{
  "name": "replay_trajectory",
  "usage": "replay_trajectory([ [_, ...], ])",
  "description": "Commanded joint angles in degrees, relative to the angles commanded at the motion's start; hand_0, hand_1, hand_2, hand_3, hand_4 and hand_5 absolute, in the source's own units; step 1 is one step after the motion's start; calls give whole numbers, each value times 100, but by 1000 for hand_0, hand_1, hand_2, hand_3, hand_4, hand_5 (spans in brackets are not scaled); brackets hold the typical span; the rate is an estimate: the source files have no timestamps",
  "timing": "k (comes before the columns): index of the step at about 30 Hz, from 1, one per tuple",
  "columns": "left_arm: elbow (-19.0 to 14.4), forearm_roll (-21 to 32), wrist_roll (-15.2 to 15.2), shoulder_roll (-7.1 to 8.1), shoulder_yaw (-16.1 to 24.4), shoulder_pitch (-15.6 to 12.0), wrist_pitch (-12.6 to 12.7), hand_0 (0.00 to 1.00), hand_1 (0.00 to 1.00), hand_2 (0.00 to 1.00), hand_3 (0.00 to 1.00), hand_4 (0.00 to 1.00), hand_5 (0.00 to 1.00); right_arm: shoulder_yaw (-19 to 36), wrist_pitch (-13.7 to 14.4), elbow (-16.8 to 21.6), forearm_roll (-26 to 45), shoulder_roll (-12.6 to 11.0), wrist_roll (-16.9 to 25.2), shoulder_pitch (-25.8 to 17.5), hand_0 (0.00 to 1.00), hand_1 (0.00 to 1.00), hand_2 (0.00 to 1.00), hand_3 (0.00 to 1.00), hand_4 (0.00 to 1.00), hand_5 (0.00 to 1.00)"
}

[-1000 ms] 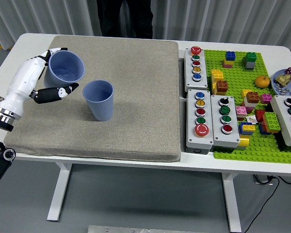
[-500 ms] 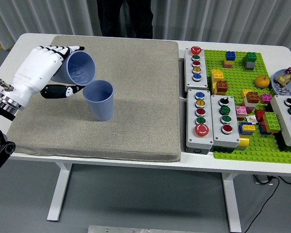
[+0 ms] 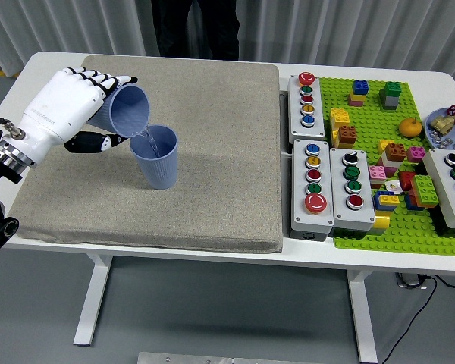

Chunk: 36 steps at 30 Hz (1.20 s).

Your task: Pick cup pour cup place

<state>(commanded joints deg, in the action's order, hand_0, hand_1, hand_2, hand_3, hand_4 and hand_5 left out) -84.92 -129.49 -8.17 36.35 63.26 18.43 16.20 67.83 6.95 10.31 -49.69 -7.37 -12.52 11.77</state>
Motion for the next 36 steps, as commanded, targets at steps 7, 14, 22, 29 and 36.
replay_trajectory([
  [7, -17, -51, 66, 12, -144, 26, 88, 382, 509, 684, 702, 627, 61, 1, -1, 0, -6, 1, -1, -1, 743, 713, 732, 647, 220, 428],
  [14, -23, -51, 223, 90, -417, 129, 321, 384, 509, 682, 700, 620, 53, 0, -2, 0, -8, 0, -2, -9, 742, 713, 733, 647, 219, 426],
  [22, 90, -51, 300, 120, -651, 282, 371, 382, 508, 674, 700, 619, 59, -21, 3, 0, 34, -6, 5, -3, 743, 713, 732, 646, 219, 425],
  [29, 140, -51, 360, 125, -669, 305, 449, 385, 508, 672, 700, 608, 48, -20, 5, 0, 30, -3, 4, -22, 743, 713, 732, 646, 219, 421],
  [36, 179, -51, 436, 146, -699, 308, 557, 389, 509, 673, 699, 597, 40, -7, 5, 0, 3, 3, 1, -45, 742, 713, 733, 645, 219, 418],
])
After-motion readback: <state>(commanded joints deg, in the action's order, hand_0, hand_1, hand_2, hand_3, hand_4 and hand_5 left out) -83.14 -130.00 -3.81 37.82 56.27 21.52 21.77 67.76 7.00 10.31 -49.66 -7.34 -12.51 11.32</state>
